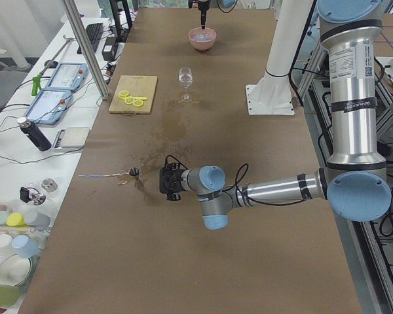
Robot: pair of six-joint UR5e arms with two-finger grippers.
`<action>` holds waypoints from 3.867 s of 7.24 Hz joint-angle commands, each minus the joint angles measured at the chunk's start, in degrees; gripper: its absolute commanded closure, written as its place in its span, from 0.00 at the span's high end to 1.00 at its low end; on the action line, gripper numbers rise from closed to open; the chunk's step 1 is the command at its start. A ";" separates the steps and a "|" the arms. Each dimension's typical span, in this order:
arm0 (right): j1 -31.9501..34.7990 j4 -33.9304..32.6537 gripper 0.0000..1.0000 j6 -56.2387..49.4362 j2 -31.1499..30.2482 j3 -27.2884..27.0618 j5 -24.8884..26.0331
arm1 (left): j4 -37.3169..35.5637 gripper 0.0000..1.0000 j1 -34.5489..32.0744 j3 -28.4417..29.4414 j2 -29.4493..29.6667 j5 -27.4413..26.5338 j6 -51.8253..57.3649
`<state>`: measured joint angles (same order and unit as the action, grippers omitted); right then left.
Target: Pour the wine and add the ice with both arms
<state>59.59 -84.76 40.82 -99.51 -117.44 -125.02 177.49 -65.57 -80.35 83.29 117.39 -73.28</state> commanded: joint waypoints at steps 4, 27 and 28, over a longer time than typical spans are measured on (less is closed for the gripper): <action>-0.87 8.65 0.99 7.99 0.28 5.99 0.21 | -28.49 0.97 -7.64 -7.70 1.18 15.48 22.36; -19.23 -16.14 0.00 49.14 59.02 14.37 12.95 | -29.04 0.97 -8.08 -6.39 -0.84 18.40 21.95; -19.51 -14.31 0.00 49.79 60.91 17.04 13.04 | -28.96 0.97 -7.99 -6.48 -1.02 18.40 21.86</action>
<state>41.20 -100.49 87.86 -43.19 -104.97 -112.68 148.47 -73.62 -86.80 82.39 135.81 -51.35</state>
